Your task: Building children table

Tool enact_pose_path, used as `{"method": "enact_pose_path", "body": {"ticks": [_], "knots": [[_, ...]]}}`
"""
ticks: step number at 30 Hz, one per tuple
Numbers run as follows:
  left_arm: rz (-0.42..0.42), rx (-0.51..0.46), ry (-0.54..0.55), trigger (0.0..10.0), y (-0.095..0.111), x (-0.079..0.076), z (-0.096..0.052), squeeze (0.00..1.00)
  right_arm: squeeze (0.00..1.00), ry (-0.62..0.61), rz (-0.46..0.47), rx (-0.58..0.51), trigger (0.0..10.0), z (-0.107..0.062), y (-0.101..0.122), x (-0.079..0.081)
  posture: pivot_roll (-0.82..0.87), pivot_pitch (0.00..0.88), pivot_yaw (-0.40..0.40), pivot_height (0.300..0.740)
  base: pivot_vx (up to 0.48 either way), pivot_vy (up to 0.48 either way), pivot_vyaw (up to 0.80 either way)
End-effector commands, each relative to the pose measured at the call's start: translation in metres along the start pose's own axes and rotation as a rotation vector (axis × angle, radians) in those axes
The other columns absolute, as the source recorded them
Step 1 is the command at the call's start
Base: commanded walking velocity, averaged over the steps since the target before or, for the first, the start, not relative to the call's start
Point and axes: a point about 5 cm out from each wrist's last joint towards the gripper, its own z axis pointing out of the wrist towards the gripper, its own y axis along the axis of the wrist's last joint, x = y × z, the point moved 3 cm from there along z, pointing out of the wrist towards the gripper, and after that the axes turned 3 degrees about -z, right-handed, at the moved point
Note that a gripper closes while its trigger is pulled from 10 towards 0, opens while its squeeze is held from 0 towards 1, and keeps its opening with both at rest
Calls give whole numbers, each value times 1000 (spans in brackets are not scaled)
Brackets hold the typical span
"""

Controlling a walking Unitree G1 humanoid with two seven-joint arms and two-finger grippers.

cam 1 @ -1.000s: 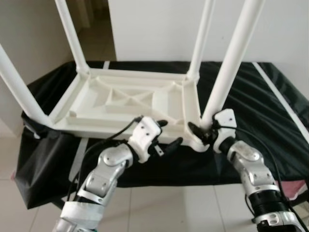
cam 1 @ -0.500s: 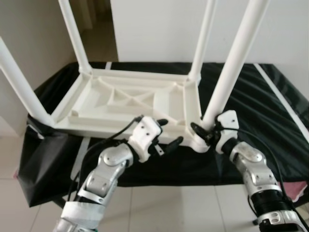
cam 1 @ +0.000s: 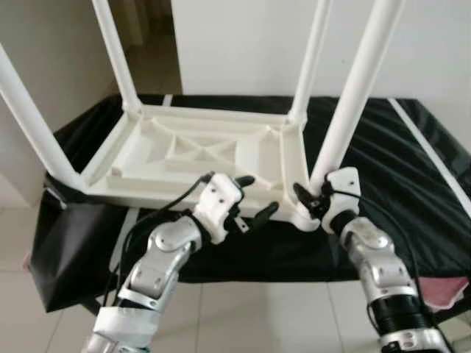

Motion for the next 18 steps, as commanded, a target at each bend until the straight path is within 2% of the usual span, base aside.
{"method": "enact_pose_path", "body": {"ticks": [1,5,6,8,11,14,18], "knots": [[8,5,22,10000,-2,2,1,0,0,-112,34,100,10000,-6,-23,0,7,0,-22,740,0,0,0],[13,6,23,10000,-2,2,1,0,0,-210,51,103,10000,-8,-24,1,7,0,-22,740,0,0,0],[14,4,24,10000,-2,2,0,0,0,-276,57,117,10000,-10,-26,3,18,0,-26,740,0,0,0],[14,4,24,10000,-2,2,0,0,0,-276,57,117,10000,-10,-26,3,18,0,-26,740,0,0,0],[17,1,27,10000,-2,3,0,0,0,-384,80,133,10000,-13,-28,9,29,0,-33,740,0,0,0],[16,-2,28,10000,-1,3,-1,0,0,-381,90,118,10000,-12,-24,18,31,0,-31,740,0,0,0],[16,-3,26,10000,-1,3,-1,0,0,-373,84,108,10000,-11,-21,19,29,0,-29,740,0,0,0]]}}
